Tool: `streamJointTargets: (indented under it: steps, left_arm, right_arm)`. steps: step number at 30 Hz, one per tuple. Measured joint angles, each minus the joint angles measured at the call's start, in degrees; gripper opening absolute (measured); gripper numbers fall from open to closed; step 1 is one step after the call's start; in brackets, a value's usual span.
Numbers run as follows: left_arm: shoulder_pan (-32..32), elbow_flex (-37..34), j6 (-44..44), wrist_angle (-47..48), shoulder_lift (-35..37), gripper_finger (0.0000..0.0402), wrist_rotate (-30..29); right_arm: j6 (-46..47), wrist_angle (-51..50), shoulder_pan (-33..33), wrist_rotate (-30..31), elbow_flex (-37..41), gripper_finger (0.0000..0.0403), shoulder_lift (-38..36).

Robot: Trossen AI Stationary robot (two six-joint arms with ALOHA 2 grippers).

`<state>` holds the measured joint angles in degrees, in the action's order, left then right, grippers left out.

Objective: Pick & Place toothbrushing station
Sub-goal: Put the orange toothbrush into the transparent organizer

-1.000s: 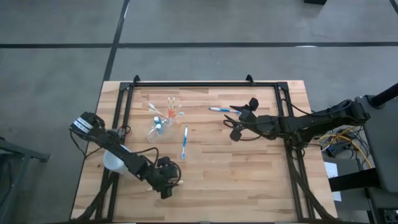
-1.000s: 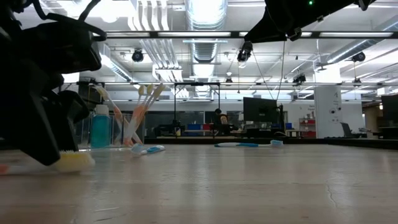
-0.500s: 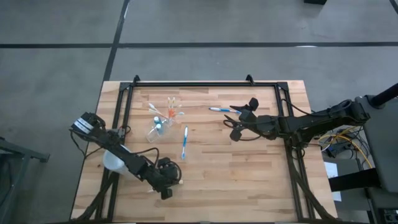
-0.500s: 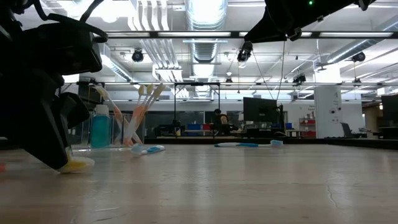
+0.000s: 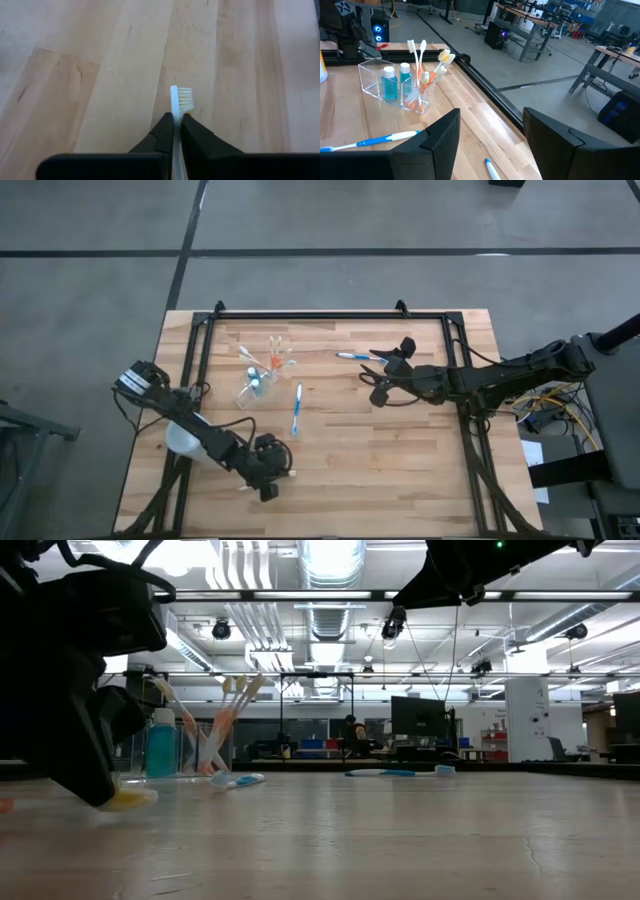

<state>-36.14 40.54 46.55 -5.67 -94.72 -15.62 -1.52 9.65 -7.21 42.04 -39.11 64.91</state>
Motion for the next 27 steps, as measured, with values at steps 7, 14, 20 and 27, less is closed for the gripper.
streamJointTargets:
  steps: [7, 14, 20, 27]
  left_arm:
    - [0.17, 1.65, -0.57, -0.11, 0.02, 0.002, -0.96]
    - [0.67, 5.21, -4.56, 0.57, 1.99, 0.0025, -2.95]
    - [0.89, 9.38, -11.29, 4.13, 8.21, 0.0024, -11.5]
    - [2.05, 13.13, -22.82, 5.77, 17.91, 0.0026, -23.51]
  right_arm:
    - [0.0, 0.0, 0.01, 0.0, 0.0, 0.021, 0.01]
    - [0.0, 0.0, 0.01, 0.0, 0.0, 0.021, -0.01]
    - [0.0, -0.02, 0.01, 0.0, 0.0, 0.021, 0.01]
    - [0.0, -0.04, -0.01, 0.0, 0.02, 0.021, 0.01]
